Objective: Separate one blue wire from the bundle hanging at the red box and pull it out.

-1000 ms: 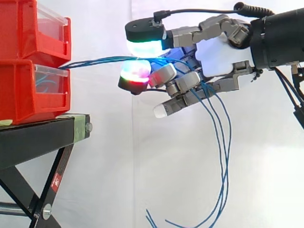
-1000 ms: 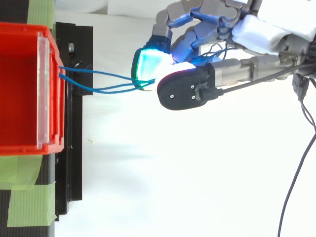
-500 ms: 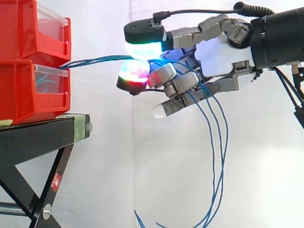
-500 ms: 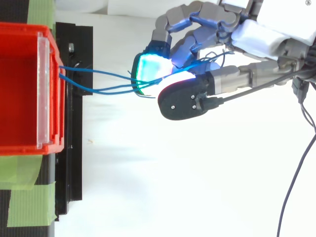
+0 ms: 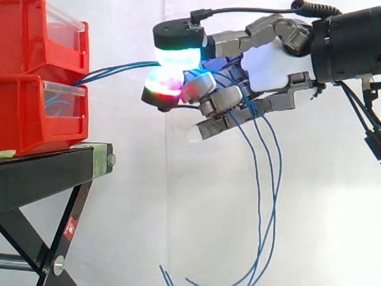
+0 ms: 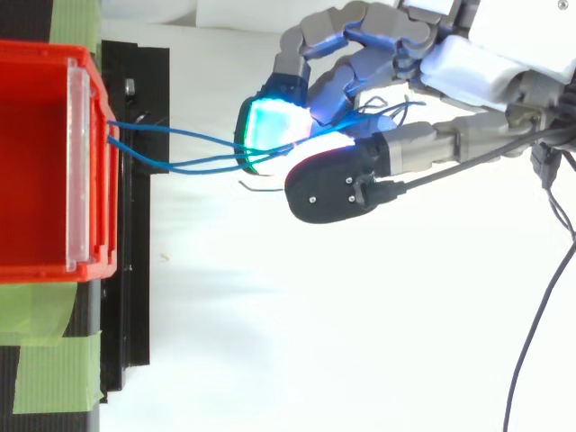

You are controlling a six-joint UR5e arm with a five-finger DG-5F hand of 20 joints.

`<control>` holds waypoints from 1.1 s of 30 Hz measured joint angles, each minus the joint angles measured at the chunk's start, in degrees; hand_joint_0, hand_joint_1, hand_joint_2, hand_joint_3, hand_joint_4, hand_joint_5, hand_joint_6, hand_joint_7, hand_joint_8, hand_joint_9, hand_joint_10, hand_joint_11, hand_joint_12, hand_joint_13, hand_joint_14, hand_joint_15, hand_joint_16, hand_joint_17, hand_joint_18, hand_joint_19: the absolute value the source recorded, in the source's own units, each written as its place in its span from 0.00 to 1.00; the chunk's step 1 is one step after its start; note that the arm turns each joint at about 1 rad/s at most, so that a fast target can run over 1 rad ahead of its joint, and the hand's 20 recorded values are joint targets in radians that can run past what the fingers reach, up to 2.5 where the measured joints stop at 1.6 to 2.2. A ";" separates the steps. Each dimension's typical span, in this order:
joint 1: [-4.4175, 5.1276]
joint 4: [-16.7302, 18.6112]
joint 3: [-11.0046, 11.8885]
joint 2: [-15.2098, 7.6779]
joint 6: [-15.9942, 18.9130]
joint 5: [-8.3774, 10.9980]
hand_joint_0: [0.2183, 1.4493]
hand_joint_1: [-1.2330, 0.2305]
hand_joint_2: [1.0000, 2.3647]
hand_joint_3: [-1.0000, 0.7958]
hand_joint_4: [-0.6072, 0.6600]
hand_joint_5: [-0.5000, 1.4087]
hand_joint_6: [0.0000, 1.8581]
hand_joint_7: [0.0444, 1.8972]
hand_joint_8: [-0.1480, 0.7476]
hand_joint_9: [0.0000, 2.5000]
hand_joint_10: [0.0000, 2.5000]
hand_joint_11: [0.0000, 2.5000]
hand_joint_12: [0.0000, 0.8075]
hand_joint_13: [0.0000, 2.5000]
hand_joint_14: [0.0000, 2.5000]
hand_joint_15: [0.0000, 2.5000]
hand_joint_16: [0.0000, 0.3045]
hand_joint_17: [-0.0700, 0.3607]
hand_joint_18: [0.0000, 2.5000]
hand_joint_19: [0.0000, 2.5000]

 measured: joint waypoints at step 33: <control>-0.25 0.35 1.15 0.00 -0.04 0.15 0.45 0.26 0.02 0.46 0.66 0.12 0.47 0.61 0.47 0.15 0.03 0.69 0.35 0.14 0.49 0.65 0.15 0.40 0.14 0.27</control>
